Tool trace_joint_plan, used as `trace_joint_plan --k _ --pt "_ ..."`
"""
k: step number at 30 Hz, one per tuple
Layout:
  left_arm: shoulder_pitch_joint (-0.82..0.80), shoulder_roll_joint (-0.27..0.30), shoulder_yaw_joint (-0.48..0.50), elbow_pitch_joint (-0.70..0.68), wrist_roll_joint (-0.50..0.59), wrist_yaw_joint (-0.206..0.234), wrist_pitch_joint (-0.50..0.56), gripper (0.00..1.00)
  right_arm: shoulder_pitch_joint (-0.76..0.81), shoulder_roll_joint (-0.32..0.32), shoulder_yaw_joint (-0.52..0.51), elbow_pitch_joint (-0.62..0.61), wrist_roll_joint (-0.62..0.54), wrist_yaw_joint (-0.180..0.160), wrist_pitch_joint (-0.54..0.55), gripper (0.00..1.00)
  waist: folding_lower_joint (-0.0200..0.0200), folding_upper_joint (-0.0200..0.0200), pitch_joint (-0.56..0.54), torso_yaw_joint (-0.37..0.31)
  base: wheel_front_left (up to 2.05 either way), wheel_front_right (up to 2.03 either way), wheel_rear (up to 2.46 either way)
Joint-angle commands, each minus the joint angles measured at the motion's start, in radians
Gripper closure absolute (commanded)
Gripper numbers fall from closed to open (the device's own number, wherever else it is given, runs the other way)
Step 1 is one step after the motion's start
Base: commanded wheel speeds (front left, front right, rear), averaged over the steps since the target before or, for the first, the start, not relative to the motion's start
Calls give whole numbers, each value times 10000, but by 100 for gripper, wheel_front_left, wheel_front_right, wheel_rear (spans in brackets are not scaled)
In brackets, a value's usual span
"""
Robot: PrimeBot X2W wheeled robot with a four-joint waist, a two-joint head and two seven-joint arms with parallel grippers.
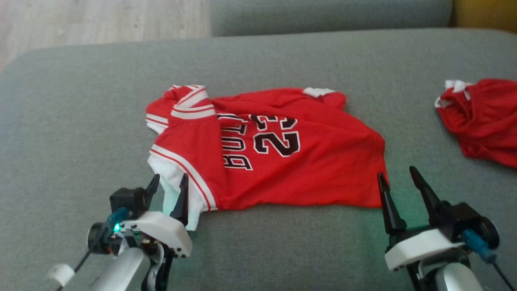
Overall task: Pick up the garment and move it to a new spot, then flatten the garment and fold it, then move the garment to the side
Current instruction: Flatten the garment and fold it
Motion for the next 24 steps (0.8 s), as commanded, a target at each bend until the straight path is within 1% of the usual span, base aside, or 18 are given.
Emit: trace_joint_plan --k 1,7,11,12,14,15,18,21,24 --pt "-633 155 354 184 -86 -60 52 0 -487 -49 239 -361 -86 -7 -1 0 -2 0 317 -234 0 0 0" --pt "-955 60 474 916 -239 -171 -31 0 -583 -49 173 -305 -142 -7 -32 0 -2 0 522 -357 0 0 0" --pt "-1082 -12 447 1269 -300 -346 -132 0 -577 -49 143 -185 -153 -7 -66 0 -2 0 561 -399 0 0 0" --pt "-1125 -29 413 1346 -300 -406 -131 24 -575 -49 130 -144 -151 -7 -63 0 -2 0 566 -405 0 0 0" --pt "-1216 -90 387 1458 -319 -487 -182 81 -550 -49 65 -17 -190 -7 -11 0 -2 0 574 -405 0 0 0" --pt "-1250 -120 373 1489 -325 -523 -213 100 -528 -49 27 64 -218 -7 34 0 -2 0 582 -401 0 0 0" --pt "-1259 -170 414 1466 -341 -536 -452 100 -429 -49 -155 395 -278 -7 240 0 -2 0 615 -357 0 0 0" --pt "-1041 -98 651 1238 -379 -348 -968 100 -326 -49 -196 904 28 -7 521 0 -2 0 676 -260 0 0 0" --pt "-756 -11 808 883 -410 -165 -1265 100 -401 -49 -122 1284 291 -7 618 0 -2 0 722 -166 0 0 0"
